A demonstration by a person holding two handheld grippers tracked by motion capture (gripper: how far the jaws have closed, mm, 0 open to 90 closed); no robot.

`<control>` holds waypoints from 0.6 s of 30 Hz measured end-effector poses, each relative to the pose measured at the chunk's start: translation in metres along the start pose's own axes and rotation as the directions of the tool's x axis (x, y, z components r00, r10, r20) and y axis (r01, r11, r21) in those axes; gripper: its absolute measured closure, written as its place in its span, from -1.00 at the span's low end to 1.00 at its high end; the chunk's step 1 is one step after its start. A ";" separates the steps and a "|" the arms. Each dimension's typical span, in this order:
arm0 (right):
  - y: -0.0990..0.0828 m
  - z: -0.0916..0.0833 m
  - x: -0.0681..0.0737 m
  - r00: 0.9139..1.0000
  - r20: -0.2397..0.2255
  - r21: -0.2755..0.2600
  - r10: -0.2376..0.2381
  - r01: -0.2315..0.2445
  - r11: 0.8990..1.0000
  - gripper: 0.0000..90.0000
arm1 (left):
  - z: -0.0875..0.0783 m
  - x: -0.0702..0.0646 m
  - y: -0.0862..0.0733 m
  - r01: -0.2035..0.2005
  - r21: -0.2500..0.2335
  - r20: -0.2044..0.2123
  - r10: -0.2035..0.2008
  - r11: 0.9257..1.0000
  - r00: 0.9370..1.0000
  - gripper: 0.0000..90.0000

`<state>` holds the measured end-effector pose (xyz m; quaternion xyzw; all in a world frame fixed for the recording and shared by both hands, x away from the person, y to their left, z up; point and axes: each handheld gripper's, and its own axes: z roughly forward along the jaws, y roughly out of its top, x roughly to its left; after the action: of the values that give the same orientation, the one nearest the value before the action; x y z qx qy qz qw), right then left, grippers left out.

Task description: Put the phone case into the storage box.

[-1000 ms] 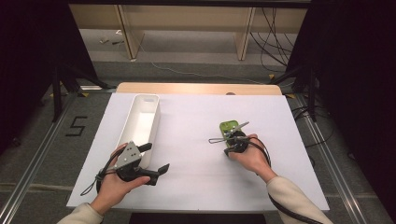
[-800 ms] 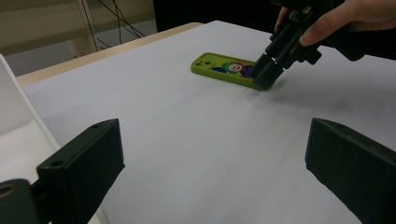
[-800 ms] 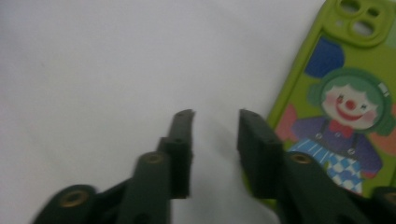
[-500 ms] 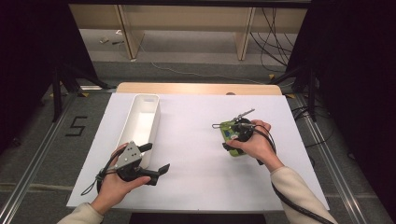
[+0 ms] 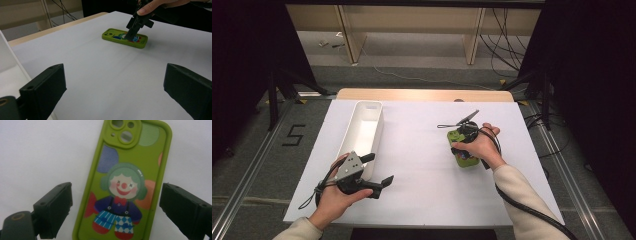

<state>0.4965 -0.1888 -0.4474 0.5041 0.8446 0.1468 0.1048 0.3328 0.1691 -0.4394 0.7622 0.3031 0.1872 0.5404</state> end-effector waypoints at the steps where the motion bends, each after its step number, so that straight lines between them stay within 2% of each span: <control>1: 0.001 0.001 -0.001 1.000 0.003 0.002 0.002 -0.002 1.000 -0.73 | 0.000 0.000 0.000 0.000 0.000 0.000 0.000 1.000 1.000 -0.92; 18: 0.008 0.013 -0.002 0.998 0.023 0.058 0.063 -0.064 0.996 -0.70 | 0.000 0.000 0.000 -0.002 -0.001 0.001 0.002 1.000 1.000 -0.92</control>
<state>0.5087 -0.1852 -0.4564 0.5352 0.8308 0.1199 0.0941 0.3326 0.1688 -0.4394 0.7623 0.3022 0.1875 0.5408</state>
